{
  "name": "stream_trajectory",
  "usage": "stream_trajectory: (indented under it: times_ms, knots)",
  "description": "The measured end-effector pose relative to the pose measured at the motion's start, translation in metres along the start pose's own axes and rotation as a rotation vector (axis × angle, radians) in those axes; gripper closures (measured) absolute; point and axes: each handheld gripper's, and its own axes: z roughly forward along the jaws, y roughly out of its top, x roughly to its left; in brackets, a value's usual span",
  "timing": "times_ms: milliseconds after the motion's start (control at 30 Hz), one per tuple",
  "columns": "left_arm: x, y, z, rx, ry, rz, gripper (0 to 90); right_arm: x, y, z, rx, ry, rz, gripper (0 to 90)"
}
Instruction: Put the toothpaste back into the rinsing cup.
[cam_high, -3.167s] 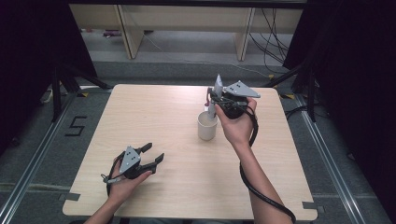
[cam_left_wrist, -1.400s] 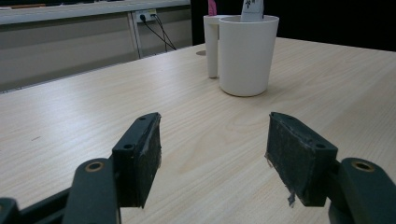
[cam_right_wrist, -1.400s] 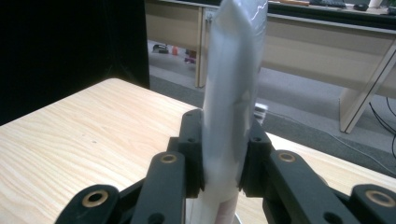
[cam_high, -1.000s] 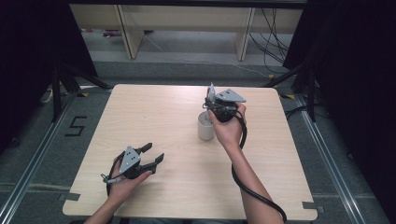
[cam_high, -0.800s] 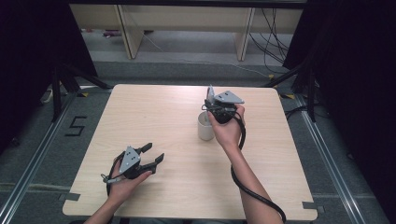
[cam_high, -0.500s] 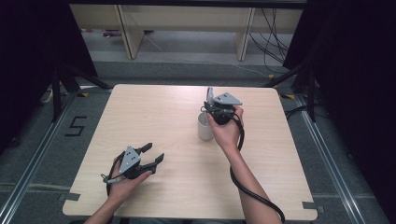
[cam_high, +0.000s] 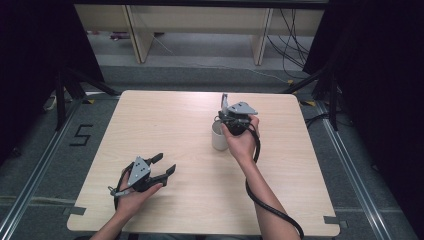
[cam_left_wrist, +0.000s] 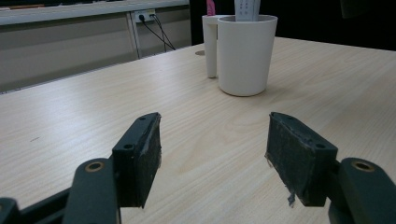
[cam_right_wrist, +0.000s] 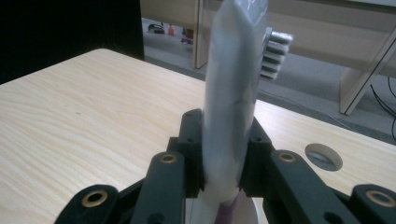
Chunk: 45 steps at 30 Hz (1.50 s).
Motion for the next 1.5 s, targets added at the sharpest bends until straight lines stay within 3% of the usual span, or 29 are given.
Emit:
stream_trajectory:
  times_ms: [33,100,267,400,700,733,900,1033,1200,1500]
  knots:
    - [0.0,0.0,0.0,-0.001,0.0,-0.001,34.9,-0.001,0.0,0.001,0.003,0.008,-0.012,75.0]
    - [0.0,0.0,0.0,0.0,0.0,-0.001,34.9,0.001,-0.002,0.001,0.013,0.003,0.014,75.0]
    - [0.0,0.0,0.0,0.0,-0.001,0.001,34.9,-0.002,-0.004,0.003,0.007,-0.005,-0.027,75.0]
    - [0.0,0.001,-0.001,0.014,0.005,0.013,34.9,0.001,-0.006,0.004,0.02,0.006,0.01,74.9]
    - [0.0,0.001,-0.001,0.015,0.006,0.013,34.9,-0.001,-0.009,0.007,0.018,-0.005,-0.034,74.9]
    - [0.0,0.001,-0.001,0.016,0.006,0.015,34.9,0.002,-0.01,0.007,0.033,-0.004,0.001,74.8]
    - [0.0,0.001,-0.001,0.015,0.006,0.015,34.9,0.0,-0.012,0.009,0.021,-0.013,-0.034,74.9]
    - [0.0,0.001,-0.001,0.015,0.006,0.015,34.9,0.002,-0.012,0.008,0.022,-0.017,-0.016,74.8]
    - [0.0,0.001,-0.001,0.017,0.006,0.017,34.9,0.0,-0.012,0.008,0.023,-0.005,-0.044,74.6]
    - [0.0,0.001,-0.001,0.018,0.004,0.017,35.0,0.001,-0.012,0.006,0.043,-0.006,-0.045,73.7]
